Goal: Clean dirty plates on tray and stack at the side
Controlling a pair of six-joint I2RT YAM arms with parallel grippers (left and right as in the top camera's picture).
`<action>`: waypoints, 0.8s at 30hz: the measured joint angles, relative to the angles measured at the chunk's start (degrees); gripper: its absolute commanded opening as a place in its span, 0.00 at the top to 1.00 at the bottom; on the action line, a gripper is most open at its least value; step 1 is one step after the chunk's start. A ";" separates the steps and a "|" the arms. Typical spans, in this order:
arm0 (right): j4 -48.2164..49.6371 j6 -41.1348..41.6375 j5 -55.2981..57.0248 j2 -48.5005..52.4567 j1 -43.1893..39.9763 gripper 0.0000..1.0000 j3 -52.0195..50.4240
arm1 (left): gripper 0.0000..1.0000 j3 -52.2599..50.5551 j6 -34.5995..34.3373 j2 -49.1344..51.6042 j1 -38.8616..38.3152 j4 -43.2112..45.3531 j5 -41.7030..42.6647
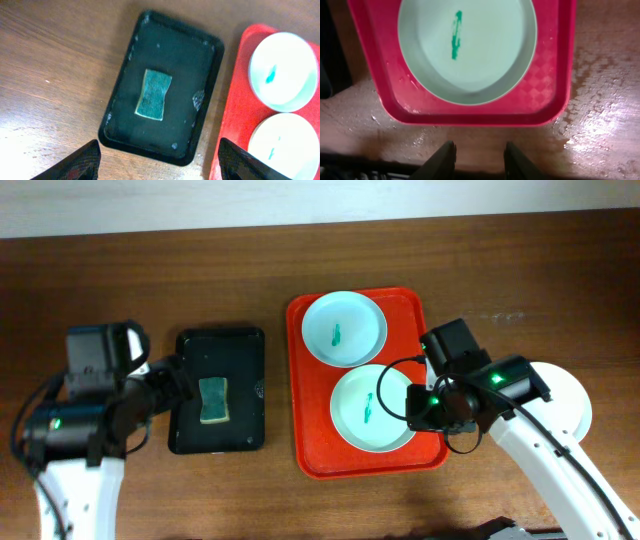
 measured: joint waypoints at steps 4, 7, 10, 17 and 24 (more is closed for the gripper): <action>3.74 -0.24 -4.59 0.00 -3.26 0.66 -5.46 | 0.50 -3.69 3.10 8.48 -3.02 1.84 0.50; 6.29 -0.52 -8.11 0.02 -5.14 0.66 -10.58 | 0.64 -6.27 4.81 17.33 -4.48 5.35 0.57; 8.20 -0.68 -9.73 0.09 -5.97 0.66 -14.45 | 0.71 -6.54 5.49 24.90 -5.01 8.31 0.48; 9.05 -1.03 -11.30 0.11 -6.01 0.66 -16.81 | 1.00 -6.71 5.68 39.58 -5.09 13.66 -3.32; 11.93 -1.18 -11.74 0.11 -6.01 0.66 -16.81 | 0.97 -4.48 5.90 42.29 -5.14 10.10 -3.02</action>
